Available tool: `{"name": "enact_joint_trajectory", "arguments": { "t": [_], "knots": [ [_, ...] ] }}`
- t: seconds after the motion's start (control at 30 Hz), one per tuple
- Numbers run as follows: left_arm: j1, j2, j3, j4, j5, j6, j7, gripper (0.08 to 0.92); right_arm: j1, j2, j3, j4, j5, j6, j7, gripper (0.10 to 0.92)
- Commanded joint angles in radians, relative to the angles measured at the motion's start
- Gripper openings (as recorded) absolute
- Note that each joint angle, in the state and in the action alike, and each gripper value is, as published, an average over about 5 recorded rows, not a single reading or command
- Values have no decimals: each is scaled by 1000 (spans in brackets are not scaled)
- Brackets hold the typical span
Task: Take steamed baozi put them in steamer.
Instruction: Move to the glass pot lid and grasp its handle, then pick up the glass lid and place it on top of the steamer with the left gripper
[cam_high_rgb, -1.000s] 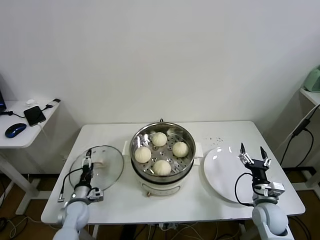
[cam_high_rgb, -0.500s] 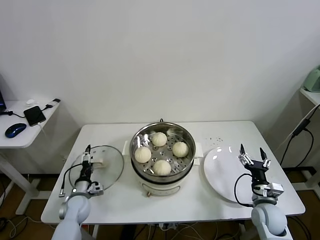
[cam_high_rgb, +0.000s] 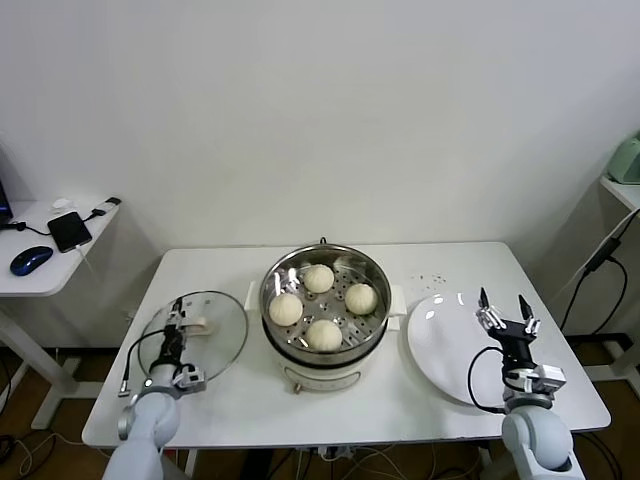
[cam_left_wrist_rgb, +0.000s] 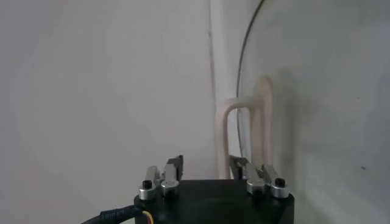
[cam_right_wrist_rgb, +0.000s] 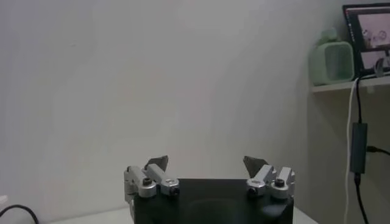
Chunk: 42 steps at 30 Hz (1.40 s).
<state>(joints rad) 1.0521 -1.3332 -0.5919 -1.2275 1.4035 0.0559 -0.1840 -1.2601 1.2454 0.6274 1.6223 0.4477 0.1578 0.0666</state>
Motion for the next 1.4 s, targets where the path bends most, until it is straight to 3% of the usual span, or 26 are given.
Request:
{"name": "enact_joint_trajectory", "arguments": {
  "t": [0.03, 0.4, 0.6, 0.77, 1.13, 1.4],
  "knots": [
    [-6, 3, 2, 10, -41, -3, 2, 463, 0, 1, 0, -1, -2, -1, -1, 823],
    [46, 11, 23, -112, -94, 58, 108, 173, 6, 11, -5, 1, -20, -8, -1, 823],
    [112, 11, 63, -316, -112, 327, 146, 164, 7, 13, -4, 6, -22, -10, -1, 823],
    [139, -37, 23, -440, -29, 450, 199, 163, 3, 15, -1, 6, -22, -12, -2, 823],
    [185, -77, -21, -748, 35, 594, 451, 163, -9, 9, 10, 2, -17, -12, -1, 823],
    [174, -149, 39, -909, 128, 597, 541, 163, -20, 14, 10, 3, -18, -13, -1, 823]
  ]
}}
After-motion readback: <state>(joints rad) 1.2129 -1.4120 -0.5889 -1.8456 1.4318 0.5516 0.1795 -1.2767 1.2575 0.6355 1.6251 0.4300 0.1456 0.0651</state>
